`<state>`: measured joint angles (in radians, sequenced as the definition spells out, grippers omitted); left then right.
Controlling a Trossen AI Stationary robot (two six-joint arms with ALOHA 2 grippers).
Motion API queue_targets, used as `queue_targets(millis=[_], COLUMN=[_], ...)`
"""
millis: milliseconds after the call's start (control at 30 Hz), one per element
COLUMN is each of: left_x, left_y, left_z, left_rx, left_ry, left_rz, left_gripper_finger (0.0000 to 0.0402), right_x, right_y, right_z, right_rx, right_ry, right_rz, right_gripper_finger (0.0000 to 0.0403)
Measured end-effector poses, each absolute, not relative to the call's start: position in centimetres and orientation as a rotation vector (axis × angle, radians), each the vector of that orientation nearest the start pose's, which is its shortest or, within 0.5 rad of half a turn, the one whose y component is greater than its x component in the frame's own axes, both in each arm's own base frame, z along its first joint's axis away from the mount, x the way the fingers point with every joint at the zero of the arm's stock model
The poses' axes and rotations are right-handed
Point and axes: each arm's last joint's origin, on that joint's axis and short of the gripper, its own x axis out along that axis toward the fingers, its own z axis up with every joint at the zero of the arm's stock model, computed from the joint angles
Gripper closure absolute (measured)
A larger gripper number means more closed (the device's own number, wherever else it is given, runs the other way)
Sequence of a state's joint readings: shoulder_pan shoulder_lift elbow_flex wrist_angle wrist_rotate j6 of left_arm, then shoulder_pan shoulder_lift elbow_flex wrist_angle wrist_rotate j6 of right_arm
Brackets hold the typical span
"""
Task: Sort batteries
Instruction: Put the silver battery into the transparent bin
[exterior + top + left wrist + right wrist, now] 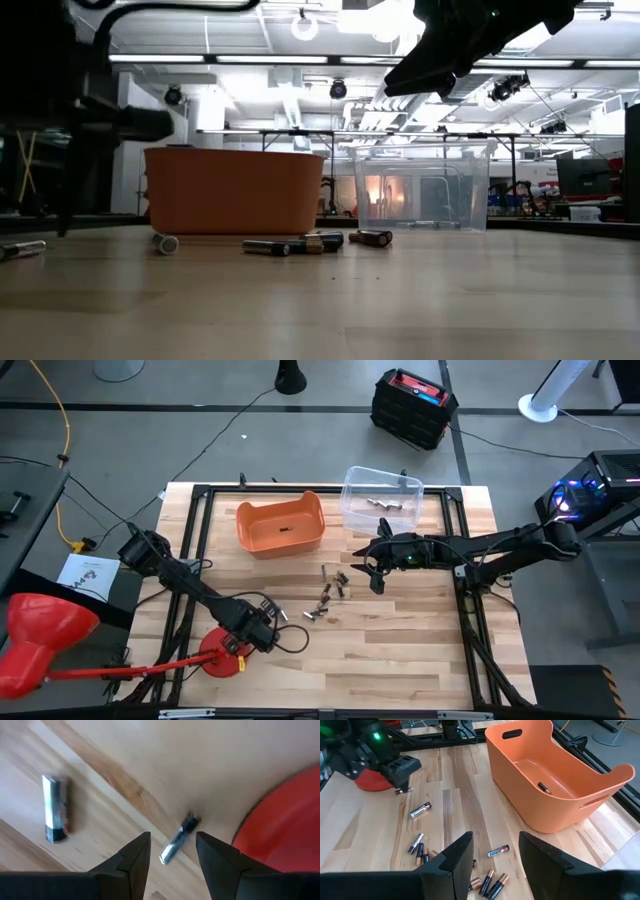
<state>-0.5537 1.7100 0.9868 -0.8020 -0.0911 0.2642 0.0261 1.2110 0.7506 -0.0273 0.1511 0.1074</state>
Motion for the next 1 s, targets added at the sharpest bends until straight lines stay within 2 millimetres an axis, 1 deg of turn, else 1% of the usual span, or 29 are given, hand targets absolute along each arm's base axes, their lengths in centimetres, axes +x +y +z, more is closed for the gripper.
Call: queue_targets(millis=[100,267,333,367,500,533,633,700,767,867,933,1000], left_x=[23.9,24.0,24.1,24.2,25.0,25.2,26.1,26.7,27.3,28.0,28.4,28.8], left_y=[-14.4,-14.0,-13.8,-13.8,-13.3,-13.1,-12.6,-12.5,-12.6,-12.5,-11.8,-10.5], left_z=[14.5,13.8,13.8,13.8,13.9,13.9,14.4,15.5,17.3,20.1,22.0,23.4], left_rx=[0.707,0.688,0.672,0.666,0.605,0.578,0.543,0.554,0.594,0.707,0.817,0.893], left_ry=[1.433,1.406,1.401,1.398,1.375,1.368,1.348,1.316,1.273,1.174,1.085,1.018], left_rz=[-0.56,-0.555,-0.556,-0.555,-0.498,-0.463,-0.392,-0.364,-0.339,-0.256,-0.156,-0.056], left_gripper_finger=[0.0248,0.0255,0.0275,0.0291,0.0377,0.0385,0.0383,0.0388,0.0394,0.0395,0.0395,0.0395], right_x=[25.8,25.8,25.8,25.8,25.8,25.8,25.8,25.8,25.8,25.8,25.5,24.9], right_y=[0.2,0.2,0.2,0.2,0.2,0.2,0.2,0.2,0.2,0.3,0.4,0.4], right_z=[25.0,25.0,25.0,25.0,25.0,25.0,25.0,25.0,25.0,25.2,25.9,26.9], right_rx=[0.062,0.062,0.062,0.062,0.062,0.062,0.062,0.059,0.052,0.034,0.027,0.015], right_ry=[0.479,0.479,0.478,0.478,0.478,0.478,0.478,0.478,0.478,0.466,0.435,0.38], right_rz=[-0.148,-0.149,-0.149,-0.149,-0.149,-0.149,-0.149,-0.148,-0.146,-0.138,-0.132,-0.126], right_gripper_finger=[0.0249,0.0249,0.0249,0.0249,0.0249,0.0249,0.0249,0.0249,0.0249,0.0249,0.0249,0.0249])
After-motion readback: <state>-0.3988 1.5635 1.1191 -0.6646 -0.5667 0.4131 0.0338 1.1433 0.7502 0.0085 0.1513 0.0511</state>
